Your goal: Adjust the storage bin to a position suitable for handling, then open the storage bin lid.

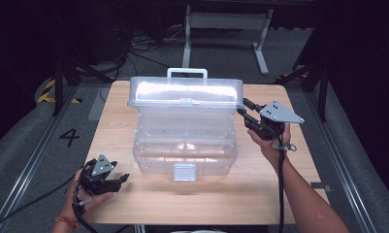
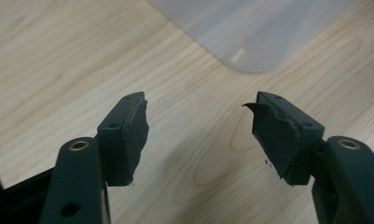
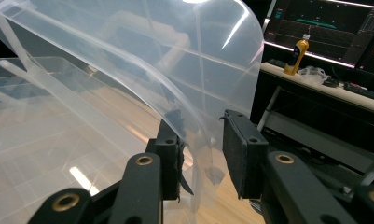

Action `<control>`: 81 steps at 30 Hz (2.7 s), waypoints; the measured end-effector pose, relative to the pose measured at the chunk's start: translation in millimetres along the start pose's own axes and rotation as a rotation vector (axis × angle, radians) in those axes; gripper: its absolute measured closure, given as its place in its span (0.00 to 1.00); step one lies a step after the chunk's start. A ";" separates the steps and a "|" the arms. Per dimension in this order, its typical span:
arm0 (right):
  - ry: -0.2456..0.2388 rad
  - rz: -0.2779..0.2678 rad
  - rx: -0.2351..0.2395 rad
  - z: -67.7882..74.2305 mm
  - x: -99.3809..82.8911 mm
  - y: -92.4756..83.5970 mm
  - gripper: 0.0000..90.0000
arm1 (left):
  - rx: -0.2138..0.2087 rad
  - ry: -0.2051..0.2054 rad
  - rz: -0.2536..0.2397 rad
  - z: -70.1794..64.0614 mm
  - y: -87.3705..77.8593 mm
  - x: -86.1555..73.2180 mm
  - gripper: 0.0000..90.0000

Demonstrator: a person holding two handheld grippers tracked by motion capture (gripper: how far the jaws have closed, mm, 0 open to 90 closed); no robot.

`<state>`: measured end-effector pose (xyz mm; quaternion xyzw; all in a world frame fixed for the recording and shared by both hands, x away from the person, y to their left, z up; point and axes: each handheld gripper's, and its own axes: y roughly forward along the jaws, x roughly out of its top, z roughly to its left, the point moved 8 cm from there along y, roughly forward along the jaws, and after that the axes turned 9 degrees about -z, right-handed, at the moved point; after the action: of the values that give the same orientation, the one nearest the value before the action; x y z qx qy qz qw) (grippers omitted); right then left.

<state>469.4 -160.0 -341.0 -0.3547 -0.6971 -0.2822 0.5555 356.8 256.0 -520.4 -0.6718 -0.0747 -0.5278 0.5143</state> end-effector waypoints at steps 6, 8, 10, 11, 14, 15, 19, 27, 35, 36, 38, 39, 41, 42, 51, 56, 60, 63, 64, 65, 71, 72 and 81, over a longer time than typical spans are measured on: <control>-0.002 -0.006 -0.026 -4.7 4.2 6.1 0.78 | 0.000 -0.079 -0.013 5.6 -0.7 -15.1 0.34; -0.004 -0.002 -0.043 -6.5 5.9 8.6 0.80 | 0.014 -0.101 -0.018 9.4 -0.3 -22.5 0.31; -0.005 -0.003 -0.049 -7.3 6.6 9.6 0.80 | 0.014 -0.122 -0.026 10.1 -1.1 -24.0 0.30; 0.001 -0.003 -0.063 -9.2 8.6 12.3 0.82 | 0.031 -0.144 -0.023 12.8 -4.0 -26.3 0.28; -0.005 -0.004 -0.072 -11.9 10.1 15.0 0.83 | 0.045 -0.150 -0.008 13.5 -4.2 -27.6 0.25; -0.004 -0.005 -0.078 -13.7 11.5 16.9 0.84 | 0.041 -0.149 -0.010 12.8 -3.6 -27.3 0.24; -0.014 -0.013 -0.095 -19.1 15.2 23.4 0.90 | 0.040 -0.152 -0.009 12.6 -3.4 -27.3 0.23; -0.021 0.004 -0.123 -31.6 19.5 41.2 0.94 | 0.041 -0.152 -0.010 12.5 -3.4 -27.3 0.23; 0.010 0.030 -0.121 -42.7 20.1 55.8 0.94 | 0.047 -0.150 -0.005 12.4 -3.6 -27.5 0.23; 0.015 0.033 -0.120 -43.6 20.2 56.9 0.94 | 0.047 -0.152 -0.007 12.3 -3.5 -27.4 0.23; 0.021 0.041 -0.115 -45.1 20.2 58.7 0.94 | 0.052 -0.149 -0.004 12.6 -3.9 -27.5 0.23; 0.023 0.042 -0.112 -45.8 20.3 59.6 0.94 | 0.051 -0.151 -0.005 12.3 -3.8 -27.6 0.23; 0.030 0.047 -0.106 -47.3 20.4 60.7 0.94 | 0.051 -0.154 -0.008 12.1 -3.6 -27.5 0.23; 0.031 0.052 -0.103 -47.8 20.4 61.3 0.94 | 0.052 -0.153 -0.007 12.2 -3.7 -27.5 0.23; 0.042 0.067 -0.097 -53.5 19.5 69.7 0.93 | 0.052 -0.154 -0.008 12.0 -3.6 -27.5 0.23; 0.046 0.073 -0.097 -56.5 18.6 73.5 0.93 | 0.052 -0.153 -0.008 12.3 -3.6 -27.5 0.23; 0.049 0.077 -0.095 -59.0 18.0 77.2 0.93 | 0.051 -0.154 -0.007 12.2 -3.3 -27.4 0.23; 0.048 0.074 -0.101 -60.2 16.5 79.9 0.93 | 0.056 -0.153 -0.004 12.5 -3.7 -27.5 0.22; 0.054 0.074 -0.100 -60.9 16.1 80.4 0.93 | 0.056 -0.153 -0.004 12.5 -3.7 -27.5 0.22; 0.056 0.075 -0.100 -61.4 15.9 81.1 0.93 | 0.059 -0.164 -0.007 11.5 -3.6 -27.6 0.22; 0.051 0.087 -0.102 -64.8 15.0 86.9 0.93 | 0.071 -0.167 -0.005 11.5 -5.2 -28.7 0.22; 0.057 0.088 -0.101 -65.5 14.5 87.9 0.93 | 0.066 -0.178 -0.004 10.1 -5.3 -29.0 0.22; 0.071 0.104 -0.101 -71.4 10.7 96.9 0.93 | 0.066 -0.177 -0.011 10.9 -3.7 -28.1 0.21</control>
<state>587.3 -157.2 -314.7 -0.4079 -0.6423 -0.3003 0.5752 349.1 278.5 -539.3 -0.6981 -0.1408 -0.4665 0.5246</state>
